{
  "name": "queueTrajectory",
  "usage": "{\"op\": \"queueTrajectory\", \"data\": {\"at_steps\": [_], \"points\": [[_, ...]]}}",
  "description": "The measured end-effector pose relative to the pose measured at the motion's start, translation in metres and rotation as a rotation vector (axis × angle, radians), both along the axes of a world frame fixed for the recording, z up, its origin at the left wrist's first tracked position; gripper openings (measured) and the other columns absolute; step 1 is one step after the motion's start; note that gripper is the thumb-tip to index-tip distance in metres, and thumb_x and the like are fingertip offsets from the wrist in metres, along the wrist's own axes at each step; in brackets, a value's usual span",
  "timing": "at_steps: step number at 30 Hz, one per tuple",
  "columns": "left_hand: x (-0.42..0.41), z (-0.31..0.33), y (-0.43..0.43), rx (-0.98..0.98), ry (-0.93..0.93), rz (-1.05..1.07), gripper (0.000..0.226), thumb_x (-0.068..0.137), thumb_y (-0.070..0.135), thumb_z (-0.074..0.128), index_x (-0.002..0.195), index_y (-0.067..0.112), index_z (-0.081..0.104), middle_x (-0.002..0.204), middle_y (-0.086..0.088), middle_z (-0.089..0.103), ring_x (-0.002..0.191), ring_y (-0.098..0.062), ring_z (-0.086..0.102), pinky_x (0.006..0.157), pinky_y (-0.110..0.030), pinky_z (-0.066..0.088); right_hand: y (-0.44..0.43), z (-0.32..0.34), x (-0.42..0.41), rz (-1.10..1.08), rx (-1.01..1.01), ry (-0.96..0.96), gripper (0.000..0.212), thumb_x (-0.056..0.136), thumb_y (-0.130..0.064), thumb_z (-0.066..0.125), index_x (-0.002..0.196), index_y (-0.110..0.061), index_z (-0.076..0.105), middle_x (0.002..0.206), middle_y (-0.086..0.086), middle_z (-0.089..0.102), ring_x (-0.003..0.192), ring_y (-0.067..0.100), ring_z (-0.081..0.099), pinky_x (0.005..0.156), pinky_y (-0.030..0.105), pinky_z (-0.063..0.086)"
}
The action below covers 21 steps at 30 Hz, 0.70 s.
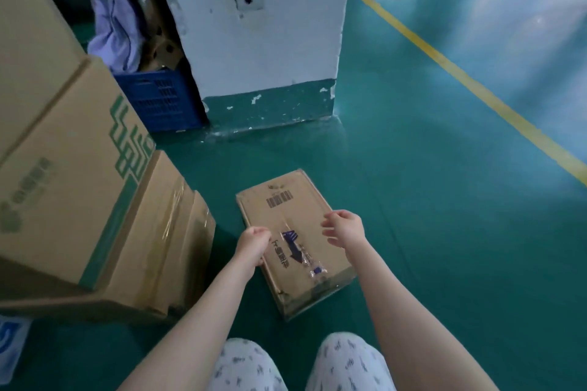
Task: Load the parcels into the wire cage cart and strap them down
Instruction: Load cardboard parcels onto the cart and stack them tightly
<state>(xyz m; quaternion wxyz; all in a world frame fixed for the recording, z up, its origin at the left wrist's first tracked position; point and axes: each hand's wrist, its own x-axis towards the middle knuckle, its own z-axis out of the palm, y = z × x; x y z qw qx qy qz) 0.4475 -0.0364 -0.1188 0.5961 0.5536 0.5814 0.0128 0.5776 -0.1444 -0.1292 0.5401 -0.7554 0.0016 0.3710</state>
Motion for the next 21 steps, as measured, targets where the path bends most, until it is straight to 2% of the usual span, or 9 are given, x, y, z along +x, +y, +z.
{"op": "queueTrajectory", "data": {"at_steps": [2,4,6,7,9,11,13,16,21], "points": [[0.006,-0.030,0.004,0.032,-0.015,0.082,0.047,0.094,0.012,0.047,0.139,0.014,0.034,0.118,-0.011,0.054,0.087,-0.017,0.052,0.068,-0.028,0.039,0.007,-0.030,0.004,0.048,-0.036,-0.060,0.016,0.096,-0.014,0.045,0.096,-0.011,0.060,0.094,0.005,0.063,0.076,0.017,0.055,0.071,0.029,0.047],[0.011,-0.056,0.008,0.046,0.004,0.192,0.067,0.093,0.014,0.051,0.149,0.015,0.014,0.139,-0.016,0.040,0.110,-0.026,0.051,0.079,-0.033,0.040,0.009,-0.056,0.011,0.096,-0.167,-0.227,0.021,0.094,-0.017,0.046,0.108,-0.012,0.061,0.113,0.008,0.060,0.093,0.021,0.054,0.085,0.032,0.045],[0.018,-0.077,0.007,0.006,0.044,0.283,0.073,0.091,0.016,0.054,0.149,0.014,0.009,0.142,-0.019,0.036,0.121,-0.032,0.046,0.088,-0.039,0.041,0.003,-0.079,0.019,0.184,-0.422,-0.410,0.036,0.092,-0.022,0.047,0.127,-0.016,0.051,0.134,0.011,0.045,0.120,0.029,0.042,0.103,0.040,0.035],[0.021,-0.082,0.003,-0.031,0.064,0.318,0.073,0.090,0.017,0.055,0.148,0.012,0.011,0.142,-0.019,0.036,0.123,-0.034,0.044,0.093,-0.042,0.040,-0.002,-0.087,0.022,0.223,-0.524,-0.452,0.046,0.092,-0.025,0.048,0.136,-0.017,0.042,0.141,0.013,0.036,0.129,0.032,0.033,0.107,0.044,0.029],[0.021,-0.090,-0.009,-0.112,0.097,0.328,0.069,0.090,0.020,0.056,0.145,0.008,0.016,0.142,-0.019,0.035,0.126,-0.036,0.040,0.101,-0.047,0.036,-0.014,-0.103,0.025,0.261,-0.620,-0.383,0.061,0.092,-0.031,0.049,0.146,-0.017,0.024,0.149,0.015,0.024,0.135,0.036,0.023,0.109,0.050,0.024],[0.015,-0.093,-0.020,-0.201,0.128,0.249,0.064,0.093,0.027,0.053,0.144,0.007,0.020,0.144,-0.019,0.034,0.130,-0.038,0.035,0.105,-0.050,0.032,-0.021,-0.114,0.026,0.251,-0.597,-0.211,0.068,0.094,-0.034,0.048,0.149,-0.013,0.015,0.149,0.017,0.021,0.135,0.038,0.026,0.109,0.049,0.028],[0.008,-0.096,-0.030,-0.272,0.181,0.109,0.063,0.095,0.039,0.048,0.145,0.009,0.023,0.148,-0.019,0.031,0.134,-0.040,0.031,0.105,-0.057,0.030,-0.022,-0.119,0.025,0.242,-0.536,-0.122,0.069,0.094,-0.033,0.049,0.148,-0.009,0.014,0.146,0.018,0.022,0.128,0.038,0.037,0.105,0.045,0.036],[0.005,-0.101,-0.035,-0.329,0.212,0.014,0.077,0.089,0.052,0.051,0.147,0.014,0.020,0.150,-0.020,0.027,0.135,-0.043,0.028,0.103,-0.061,0.030,-0.023,-0.118,0.024,0.218,-0.481,-0.133,0.062,0.094,-0.030,0.049,0.143,-0.006,0.020,0.141,0.018,0.028,0.121,0.037,0.044,0.101,0.047,0.041],[0.002,-0.105,-0.032,-0.176,0.119,0.057,0.101,0.076,0.053,0.069,0.149,0.017,0.009,0.151,-0.016,0.024,0.134,-0.043,0.030,0.101,-0.065,0.032,-0.030,-0.104,0.024,0.231,-0.413,-0.233,0.058,0.092,-0.029,0.053,0.139,-0.009,0.026,0.136,0.016,0.034,0.114,0.035,0.049,0.096,0.040,0.041]]}}
